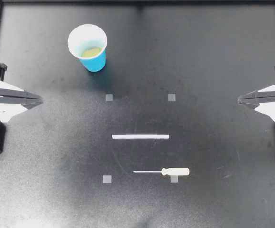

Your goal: Pick up the screwdriver with the right arm, hand it over to the left arm then place it into the cup.

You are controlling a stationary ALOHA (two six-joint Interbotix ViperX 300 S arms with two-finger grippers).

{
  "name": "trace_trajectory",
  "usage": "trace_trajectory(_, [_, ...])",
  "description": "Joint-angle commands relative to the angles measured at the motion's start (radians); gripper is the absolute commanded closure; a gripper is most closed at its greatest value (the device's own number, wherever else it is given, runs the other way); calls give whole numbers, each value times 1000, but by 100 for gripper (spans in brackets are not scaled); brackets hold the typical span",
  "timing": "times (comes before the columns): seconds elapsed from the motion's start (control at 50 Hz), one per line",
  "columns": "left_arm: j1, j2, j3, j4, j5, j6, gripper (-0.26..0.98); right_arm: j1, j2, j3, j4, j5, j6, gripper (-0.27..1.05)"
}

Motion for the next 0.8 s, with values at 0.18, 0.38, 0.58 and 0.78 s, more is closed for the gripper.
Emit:
trace_trajectory(0.18, [23, 9, -6, -2, -17, -5, 64, 2, 104, -71, 0, 81, 52, 76])
trace_trajectory(0.38, [25, 12, -5, -3, -18, 2, 64, 64, 314, -216, 0, 314, 106, 76])
trace_trajectory(0.58, [23, 12, 0, -3, -18, 8, 64, 101, 531, -353, 9, 525, 110, 73])
trace_trajectory(0.78, [23, 12, 8, -3, -18, 6, 64, 101, 750, -440, 31, 606, 129, 45])
